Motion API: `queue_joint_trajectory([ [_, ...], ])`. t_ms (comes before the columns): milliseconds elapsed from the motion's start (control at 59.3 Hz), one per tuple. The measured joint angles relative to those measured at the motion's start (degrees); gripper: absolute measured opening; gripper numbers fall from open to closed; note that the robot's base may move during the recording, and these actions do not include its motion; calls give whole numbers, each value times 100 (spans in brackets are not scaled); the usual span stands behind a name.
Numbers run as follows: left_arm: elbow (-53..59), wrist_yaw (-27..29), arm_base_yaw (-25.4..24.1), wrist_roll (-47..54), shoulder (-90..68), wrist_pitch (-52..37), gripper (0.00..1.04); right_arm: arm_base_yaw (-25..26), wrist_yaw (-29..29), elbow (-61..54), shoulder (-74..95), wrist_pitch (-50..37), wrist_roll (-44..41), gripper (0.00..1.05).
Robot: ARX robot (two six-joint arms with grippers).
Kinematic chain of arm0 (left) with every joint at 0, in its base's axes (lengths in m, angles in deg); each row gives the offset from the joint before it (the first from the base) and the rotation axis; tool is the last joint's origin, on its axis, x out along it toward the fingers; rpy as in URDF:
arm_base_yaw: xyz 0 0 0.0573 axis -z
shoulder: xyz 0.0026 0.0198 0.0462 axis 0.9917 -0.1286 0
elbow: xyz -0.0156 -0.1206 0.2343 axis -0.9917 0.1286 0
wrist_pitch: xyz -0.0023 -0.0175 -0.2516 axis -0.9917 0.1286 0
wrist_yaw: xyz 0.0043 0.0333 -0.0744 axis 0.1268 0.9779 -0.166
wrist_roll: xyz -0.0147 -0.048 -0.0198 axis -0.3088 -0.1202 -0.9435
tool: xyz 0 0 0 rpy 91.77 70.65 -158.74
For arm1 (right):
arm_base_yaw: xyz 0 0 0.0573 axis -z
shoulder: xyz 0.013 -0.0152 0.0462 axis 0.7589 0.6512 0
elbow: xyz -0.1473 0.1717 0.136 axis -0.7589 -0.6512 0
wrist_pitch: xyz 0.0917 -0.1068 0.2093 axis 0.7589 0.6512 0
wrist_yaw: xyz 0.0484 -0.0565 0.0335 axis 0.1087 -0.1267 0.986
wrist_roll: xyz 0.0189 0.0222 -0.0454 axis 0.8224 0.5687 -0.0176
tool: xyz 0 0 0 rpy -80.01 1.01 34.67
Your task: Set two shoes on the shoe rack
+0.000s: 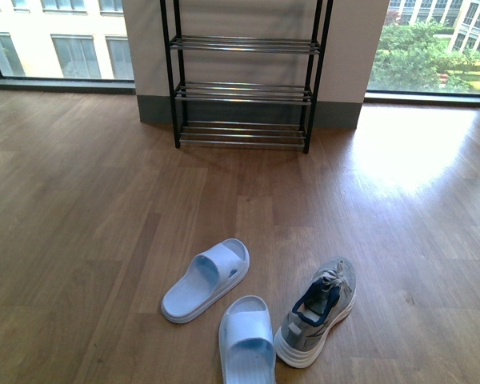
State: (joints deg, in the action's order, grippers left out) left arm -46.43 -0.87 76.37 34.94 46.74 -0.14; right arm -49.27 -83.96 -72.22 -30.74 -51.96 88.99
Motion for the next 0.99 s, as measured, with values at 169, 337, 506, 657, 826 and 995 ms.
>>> queue_joint_trajectory([
  [169, 0, -13, 2, 2, 0, 0, 2, 0, 0, 0, 0, 0, 0, 95],
  [337, 0, 2, 0, 0, 0, 0, 2, 0, 0, 0, 0, 0, 0, 95],
  [506, 0, -15, 2, 0, 0, 0, 2, 0, 0, 0, -2, 0, 0, 95],
  [657, 0, -9, 2, 0, 0, 0, 2, 0, 0, 0, 0, 0, 0, 95],
  [826, 0, -13, 2, 0, -2, 0, 2, 0, 0, 0, 0, 0, 0, 95],
  [995, 0, -17, 2, 0, -11, 0, 2, -59, -254, 44, 74, 199, 170, 95],
])
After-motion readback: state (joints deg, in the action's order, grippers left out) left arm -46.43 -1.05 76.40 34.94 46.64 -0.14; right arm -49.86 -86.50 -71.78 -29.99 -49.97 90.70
